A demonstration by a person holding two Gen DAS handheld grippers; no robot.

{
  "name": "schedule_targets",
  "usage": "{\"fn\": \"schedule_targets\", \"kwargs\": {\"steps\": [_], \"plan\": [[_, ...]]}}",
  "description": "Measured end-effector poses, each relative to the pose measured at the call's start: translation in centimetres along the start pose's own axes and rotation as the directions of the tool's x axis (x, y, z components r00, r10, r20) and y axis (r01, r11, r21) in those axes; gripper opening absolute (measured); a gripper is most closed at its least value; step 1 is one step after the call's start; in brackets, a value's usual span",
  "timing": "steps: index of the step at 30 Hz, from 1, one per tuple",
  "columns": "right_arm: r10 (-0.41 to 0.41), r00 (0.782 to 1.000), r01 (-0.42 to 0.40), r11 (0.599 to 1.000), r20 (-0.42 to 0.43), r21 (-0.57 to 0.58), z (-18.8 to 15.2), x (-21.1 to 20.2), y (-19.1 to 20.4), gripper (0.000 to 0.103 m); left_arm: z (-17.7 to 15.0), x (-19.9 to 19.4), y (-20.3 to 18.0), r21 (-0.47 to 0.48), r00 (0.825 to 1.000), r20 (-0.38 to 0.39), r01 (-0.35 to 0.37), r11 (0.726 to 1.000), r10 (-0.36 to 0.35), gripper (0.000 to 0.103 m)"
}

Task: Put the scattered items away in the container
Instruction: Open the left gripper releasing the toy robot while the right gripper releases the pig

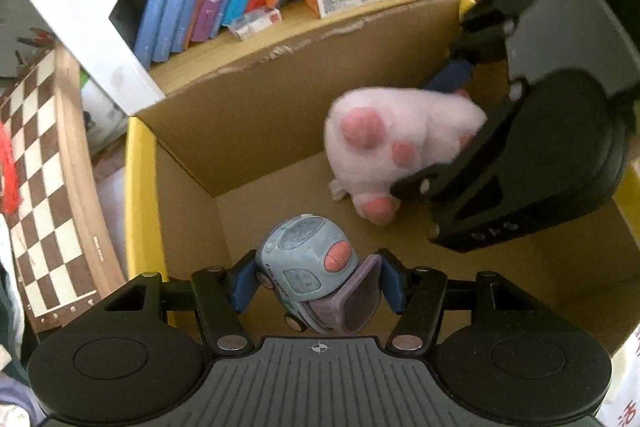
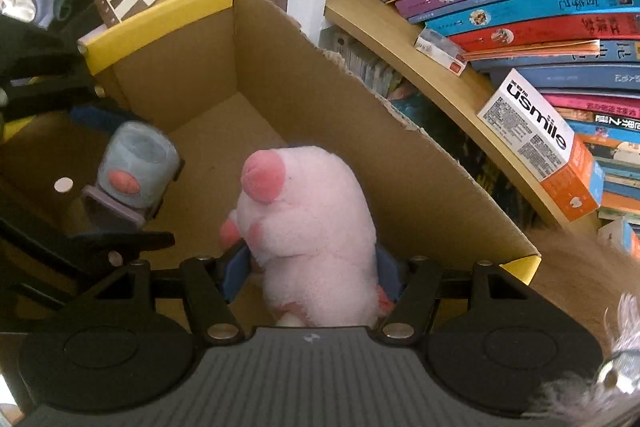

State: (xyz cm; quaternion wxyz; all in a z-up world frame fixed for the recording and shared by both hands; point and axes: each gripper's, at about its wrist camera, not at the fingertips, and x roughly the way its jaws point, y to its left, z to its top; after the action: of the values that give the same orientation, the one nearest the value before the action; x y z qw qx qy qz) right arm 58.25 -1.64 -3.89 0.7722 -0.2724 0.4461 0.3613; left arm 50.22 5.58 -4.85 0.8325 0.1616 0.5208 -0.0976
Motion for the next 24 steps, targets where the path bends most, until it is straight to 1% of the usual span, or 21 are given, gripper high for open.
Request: {"fn": "schedule_targets", "kwargs": {"steps": [5, 15, 19, 20, 21, 22, 24], "plan": [[-0.008, 1.000, 0.008, 1.000, -0.009, -0.011, 0.1, 0.2, 0.1, 0.062, -0.1, 0.5, 0.0, 0.004, 1.000, -0.010, 0.009, 1.000, -0.009, 0.061], [-0.010, 1.000, 0.010, 1.000, -0.008, 0.001, 0.1, 0.2, 0.0, 0.063, 0.0, 1.1, 0.0, 0.009, 1.000, -0.013, -0.015, 1.000, 0.016, 0.063], [-0.014, 1.000, 0.013, 1.000, 0.014, 0.011, 0.2, -0.1, 0.1, 0.071, -0.4, 1.3, -0.5, 0.020, 0.998, -0.006, -0.056, 0.998, 0.056, 0.065], [-0.016, 1.000, 0.016, 1.000, 0.018, 0.014, 0.2, -0.1, 0.1, 0.072, -0.5, 1.3, -0.7, 0.022, 0.998, -0.001, -0.065, 0.998, 0.065, 0.069], [-0.015, 1.000, 0.015, 1.000, 0.019, 0.016, 0.2, -0.2, 0.1, 0.073, -0.6, 1.2, -0.7, 0.017, 0.998, 0.008, -0.061, 0.998, 0.061, 0.071], [-0.012, 1.000, 0.012, 1.000, 0.022, 0.018, 0.2, -0.3, 0.2, 0.075, -0.7, 1.1, -0.7, 0.011, 0.998, 0.019, -0.053, 0.999, 0.053, 0.073], [-0.007, 1.000, 0.006, 1.000, 0.028, 0.025, 0.2, -0.6, 0.2, 0.078, -0.9, 0.6, -0.8, 0.011, 0.998, 0.035, -0.049, 0.999, 0.048, 0.073]]}}
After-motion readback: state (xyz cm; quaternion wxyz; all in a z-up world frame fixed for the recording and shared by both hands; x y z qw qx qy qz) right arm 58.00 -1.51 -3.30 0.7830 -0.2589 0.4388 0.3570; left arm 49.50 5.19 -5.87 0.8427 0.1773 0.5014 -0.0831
